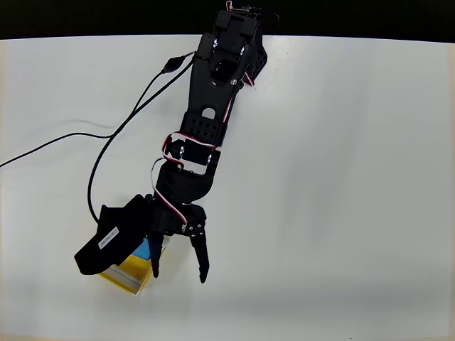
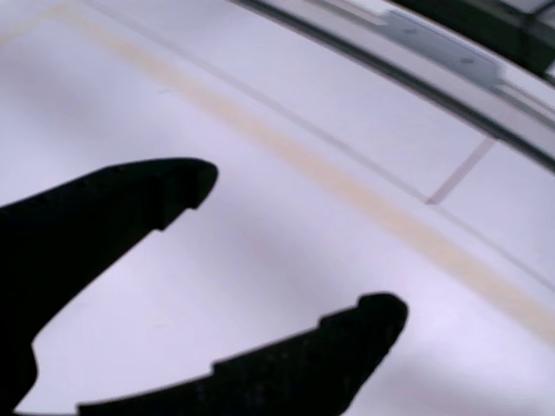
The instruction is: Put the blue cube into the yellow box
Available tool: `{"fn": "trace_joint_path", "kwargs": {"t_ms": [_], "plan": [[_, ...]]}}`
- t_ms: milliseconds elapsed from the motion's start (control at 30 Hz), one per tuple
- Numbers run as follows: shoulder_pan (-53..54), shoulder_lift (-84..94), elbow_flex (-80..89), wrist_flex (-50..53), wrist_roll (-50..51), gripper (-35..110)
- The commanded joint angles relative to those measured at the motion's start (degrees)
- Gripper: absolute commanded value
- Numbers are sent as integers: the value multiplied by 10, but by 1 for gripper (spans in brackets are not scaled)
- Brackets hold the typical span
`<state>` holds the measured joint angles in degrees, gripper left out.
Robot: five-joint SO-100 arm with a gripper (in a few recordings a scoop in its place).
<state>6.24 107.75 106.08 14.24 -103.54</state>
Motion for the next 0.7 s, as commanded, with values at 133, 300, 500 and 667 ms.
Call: {"fn": "trace_joint_path", "kwargs": {"t_ms": [133,300,500,667], "plan": [[-102,278,192,51,2,25],[-139,422,342,87,-2,18],[-142,608,529,171,-30,8],[-140,715,614,245,-28,0]]}}
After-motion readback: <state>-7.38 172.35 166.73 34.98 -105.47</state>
